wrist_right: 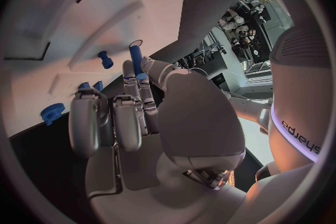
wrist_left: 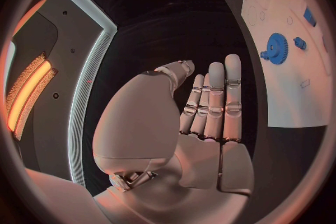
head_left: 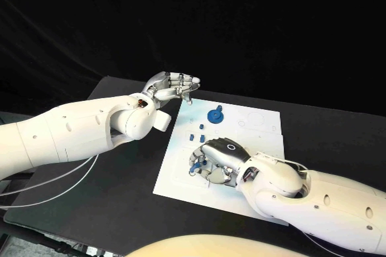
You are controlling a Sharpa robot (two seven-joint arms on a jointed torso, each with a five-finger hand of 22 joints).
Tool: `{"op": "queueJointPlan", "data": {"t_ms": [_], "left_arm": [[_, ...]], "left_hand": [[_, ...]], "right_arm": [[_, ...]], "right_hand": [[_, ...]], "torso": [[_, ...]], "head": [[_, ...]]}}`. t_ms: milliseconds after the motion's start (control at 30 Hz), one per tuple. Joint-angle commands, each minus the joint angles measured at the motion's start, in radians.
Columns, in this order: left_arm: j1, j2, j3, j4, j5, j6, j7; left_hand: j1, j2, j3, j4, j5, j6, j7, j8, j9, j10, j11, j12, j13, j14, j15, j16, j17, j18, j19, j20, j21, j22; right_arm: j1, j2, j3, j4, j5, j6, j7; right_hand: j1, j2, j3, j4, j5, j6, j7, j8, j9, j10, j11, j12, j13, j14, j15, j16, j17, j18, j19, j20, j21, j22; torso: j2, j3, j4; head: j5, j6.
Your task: Assemble the parts on the task board
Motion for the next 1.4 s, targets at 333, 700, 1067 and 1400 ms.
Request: {"op": "queueJointPlan", "data": {"t_ms": [333, 700, 1067, 1400], "left_arm": [[0.0, 0.001, 0.001, 0.002, 0.0, 0.015, 0.004], [0.0, 0.0, 0.001, 0.002, 0.0, 0.015, 0.003], [0.0, -0.001, 0.001, 0.002, 0.0, 0.015, 0.003], [0.0, -0.001, 0.001, 0.003, 0.0, 0.014, 0.002]], "left_hand": [[-0.008, -0.001, 0.0, -0.007, 0.004, -0.004, 0.013, 0.002, -0.001, -0.009, 0.001, 0.005, -0.001, -0.007, 0.002, -0.006, -0.001, 0.006, -0.009, 0.001, -0.007, -0.001], [-0.008, -0.001, 0.0, -0.007, 0.004, -0.004, 0.013, 0.002, -0.001, -0.009, 0.001, 0.005, -0.001, -0.007, 0.002, -0.006, -0.001, 0.006, -0.009, 0.001, -0.007, -0.001], [-0.008, 0.0, 0.0, -0.01, 0.004, -0.005, 0.013, 0.005, -0.002, -0.013, 0.001, 0.01, -0.001, -0.008, 0.002, -0.005, -0.003, 0.007, -0.009, 0.002, -0.007, -0.001], [-0.008, 0.0, 0.0, -0.01, 0.004, -0.005, 0.013, 0.005, -0.002, -0.013, 0.001, 0.01, -0.001, -0.008, 0.002, -0.005, -0.003, 0.007, -0.009, 0.002, -0.007, -0.001]], "right_arm": [[-0.003, 0.004, -0.004, -0.006, -0.02, 0.05, -0.009], [-0.005, -0.001, -0.005, 0.002, -0.027, 0.037, -0.009], [-0.005, 0.006, -0.005, -0.002, -0.039, 0.053, -0.021], [-0.005, 0.026, -0.008, -0.011, -0.049, 0.057, -0.029]], "right_hand": [[-0.002, 0.008, 0.025, -0.032, 0.004, 0.004, 0.004, 0.002, 0.002, 0.055, -0.047, 0.003, 0.002, 0.053, -0.006, 0.005, 0.0, -0.01, 0.032, -0.004, -0.006, 0.175], [-0.002, 0.008, 0.025, -0.032, 0.004, 0.004, 0.004, 0.002, 0.002, 0.055, -0.047, 0.003, 0.002, 0.053, -0.006, 0.005, 0.0, -0.01, 0.032, -0.004, -0.006, 0.175], [-0.012, 0.006, 0.023, -0.032, 0.004, 0.001, 0.004, 0.002, 0.003, 0.054, -0.046, 0.0, 0.004, 0.051, -0.004, 0.003, -0.005, -0.009, 0.031, -0.003, -0.011, 0.173], [-0.108, -0.052, -0.015, 0.0, 0.05, -0.077, 0.02, -0.05, -0.014, 0.015, -0.027, -0.036, 0.007, 0.05, 0.012, 0.002, -0.01, -0.005, 0.021, 0.01, -0.038, 0.165]], "torso": [[0.0, -0.0008, 0.0015], [0.0, -0.001, 0.0], [0.0, -0.0013, 0.0001], [0.0, -0.0015, 0.0011]], "head": [[0.001, -0.003], [0.004, -0.003], [0.004, -0.003], [0.002, -0.004]]}}
